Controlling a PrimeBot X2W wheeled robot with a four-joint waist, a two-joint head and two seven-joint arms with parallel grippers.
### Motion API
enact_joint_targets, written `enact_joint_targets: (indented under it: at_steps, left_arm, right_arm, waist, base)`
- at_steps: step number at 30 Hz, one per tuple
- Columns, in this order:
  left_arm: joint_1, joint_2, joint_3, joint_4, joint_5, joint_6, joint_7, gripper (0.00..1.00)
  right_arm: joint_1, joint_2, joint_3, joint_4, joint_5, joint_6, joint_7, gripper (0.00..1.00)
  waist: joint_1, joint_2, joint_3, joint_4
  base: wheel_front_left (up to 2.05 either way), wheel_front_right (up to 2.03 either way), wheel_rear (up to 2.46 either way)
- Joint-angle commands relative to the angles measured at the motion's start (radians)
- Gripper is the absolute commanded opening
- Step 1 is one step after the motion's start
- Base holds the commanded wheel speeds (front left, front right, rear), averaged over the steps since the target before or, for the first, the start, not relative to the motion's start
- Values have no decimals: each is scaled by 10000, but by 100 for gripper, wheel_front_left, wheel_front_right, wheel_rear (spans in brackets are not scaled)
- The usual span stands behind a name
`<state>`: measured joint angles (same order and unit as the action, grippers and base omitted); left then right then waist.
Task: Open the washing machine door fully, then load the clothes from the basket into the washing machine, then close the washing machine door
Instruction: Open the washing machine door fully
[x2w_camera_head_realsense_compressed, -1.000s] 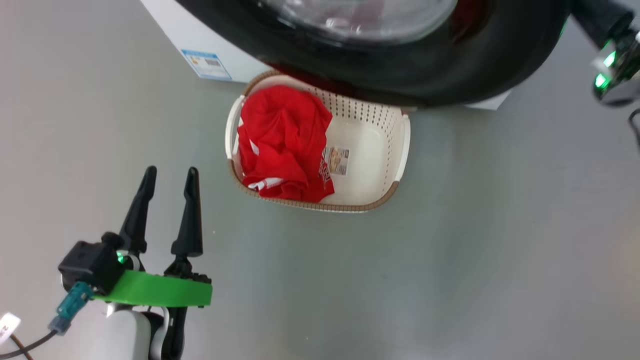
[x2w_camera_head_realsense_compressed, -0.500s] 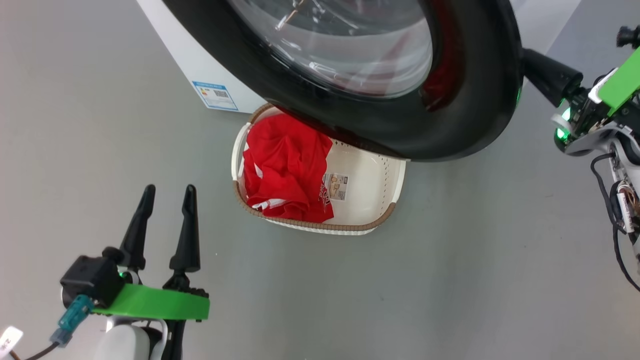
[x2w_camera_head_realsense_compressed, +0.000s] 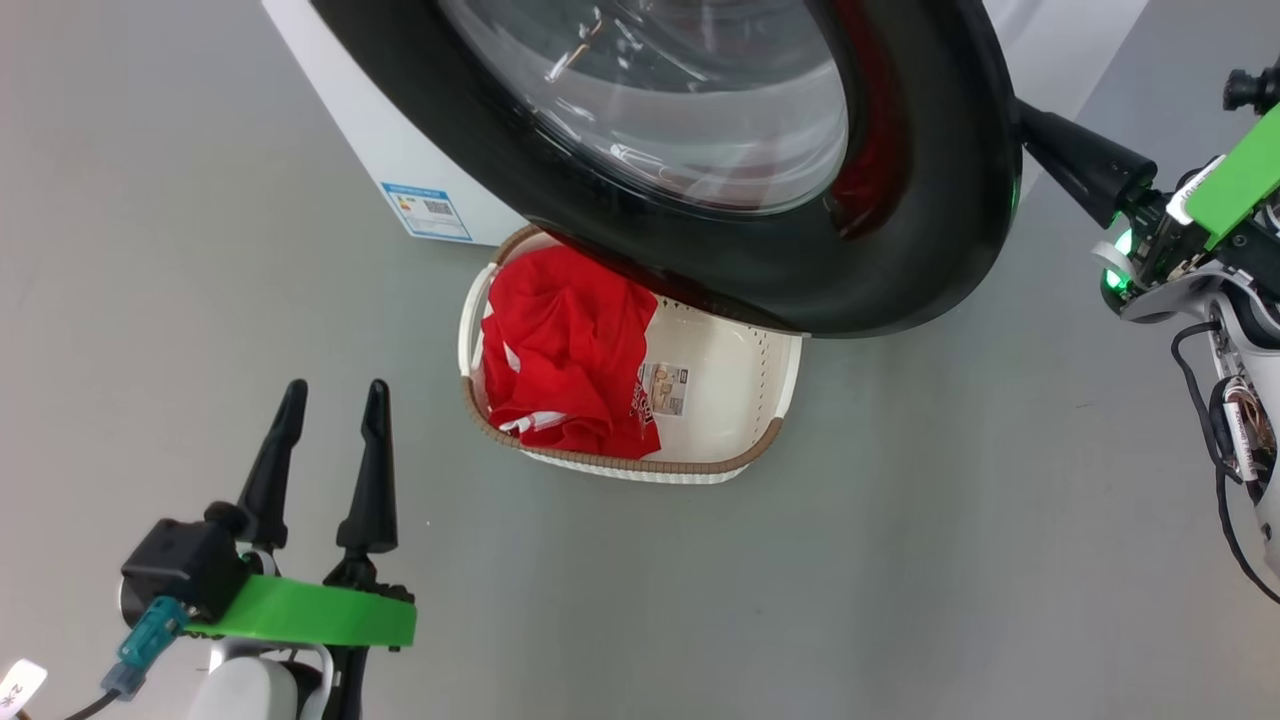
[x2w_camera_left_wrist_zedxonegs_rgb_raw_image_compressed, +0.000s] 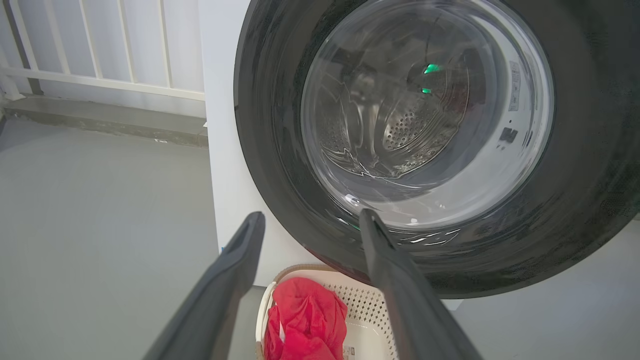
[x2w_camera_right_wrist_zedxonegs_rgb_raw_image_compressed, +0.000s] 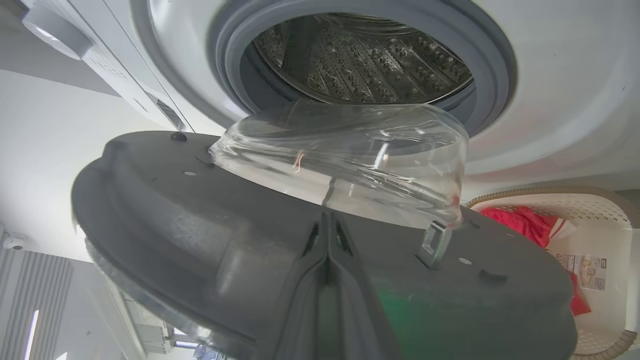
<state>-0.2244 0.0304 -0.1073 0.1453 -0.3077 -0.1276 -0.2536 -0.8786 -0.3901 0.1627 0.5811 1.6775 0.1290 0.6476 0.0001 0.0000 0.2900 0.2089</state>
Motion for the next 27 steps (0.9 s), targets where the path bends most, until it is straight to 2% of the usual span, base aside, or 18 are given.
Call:
enact_joint_targets:
  at_steps: [1,3,6,7,8,12,20,24,27]
  left_arm:
    - [79,198,344,-175,73,-29,-82,100]
    - [89,198,345,-171,78,-29,-82,100]
    - [121,198,356,-170,104,-29,-82,100]
    - [132,198,363,-170,115,-29,-82,100]
    - [143,198,366,-170,126,-29,-82,100]
    - [164,198,387,-195,151,-30,-82,100]
    - [246,198,523,-290,257,-30,-82,100]
    - [214,198,567,-383,332,-30,-82,100]
    - [182,198,598,-433,397,-30,-82,100]
  right_arm:
    - [304,-37,-20,-466,-181,17,-146,0]
    - [405,-68,-114,-654,-273,17,-286,0]
    - [596,-141,-170,-1042,-494,17,-459,45]
    - [684,-168,-168,-1220,-593,17,-523,95]
    - [784,-189,-177,-1407,-665,17,-580,100]
    - [1099,-250,-264,-2102,-868,17,-846,100]
    - [2203,-502,-178,-4412,-1966,17,-2089,100]
    - [2831,-1074,354,-5804,-3435,17,-3443,100]
    - [3362,-1449,774,-6433,-4056,17,-4612,100]
  waist:
    - [-1,0,-68,-42]
    - [-1,0,-119,-85]
    - [-1,0,-187,-175]
    - [-1,0,-218,-212]
    - [-1,0,-240,-241]
    - [-1,0,-279,-361]
    - [-1,0,-291,-702]
    - [-1,0,-210,-827]
    - [-1,0,-177,-888]
  base:
    - [0,0,0]
    - [0,0,0]
    - [0,0,0]
    - [0,0,0]
    - [0,0,0]
    - [0,0,0]
    - [0,0,0]
    - [0,0,0]
    - [0,0,0]
